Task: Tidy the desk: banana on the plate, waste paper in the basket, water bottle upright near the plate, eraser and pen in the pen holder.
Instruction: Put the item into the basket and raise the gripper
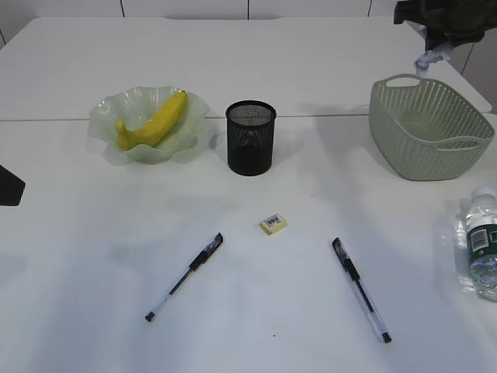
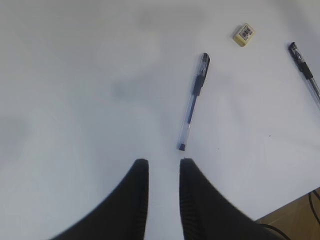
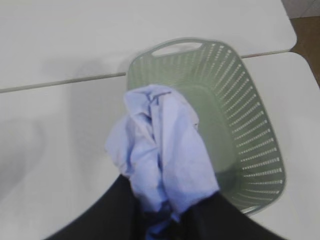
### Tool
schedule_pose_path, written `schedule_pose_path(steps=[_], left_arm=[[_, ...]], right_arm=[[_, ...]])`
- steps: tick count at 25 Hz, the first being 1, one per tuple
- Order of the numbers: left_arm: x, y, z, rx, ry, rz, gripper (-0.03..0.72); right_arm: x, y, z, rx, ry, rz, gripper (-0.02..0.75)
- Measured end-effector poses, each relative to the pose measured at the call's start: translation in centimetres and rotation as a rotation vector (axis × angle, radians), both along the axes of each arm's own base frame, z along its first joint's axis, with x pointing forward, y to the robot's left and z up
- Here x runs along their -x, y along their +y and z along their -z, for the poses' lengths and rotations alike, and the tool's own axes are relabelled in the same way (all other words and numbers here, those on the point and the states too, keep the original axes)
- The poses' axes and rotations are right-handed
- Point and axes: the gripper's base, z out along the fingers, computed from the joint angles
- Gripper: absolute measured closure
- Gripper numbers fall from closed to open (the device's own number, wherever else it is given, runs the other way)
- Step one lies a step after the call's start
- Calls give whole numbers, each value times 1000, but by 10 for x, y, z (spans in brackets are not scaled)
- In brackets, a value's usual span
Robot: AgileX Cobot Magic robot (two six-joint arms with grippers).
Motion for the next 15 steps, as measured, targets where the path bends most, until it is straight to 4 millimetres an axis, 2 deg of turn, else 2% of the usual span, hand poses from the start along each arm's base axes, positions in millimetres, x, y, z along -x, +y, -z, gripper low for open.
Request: schedule_pose_path(steps=[7,11,15], left_arm=[[0,0,0,1,-5,-2,538],[-2,0,-1,3,-22,-9,538],[-2,0,-1,4,-24,-10,537]], right_arm=[[-15,-42,22,-17,-3,109,603],[-25,-46,38,-31,3,114,602],[-34,-45,59,-39,20,105,552]])
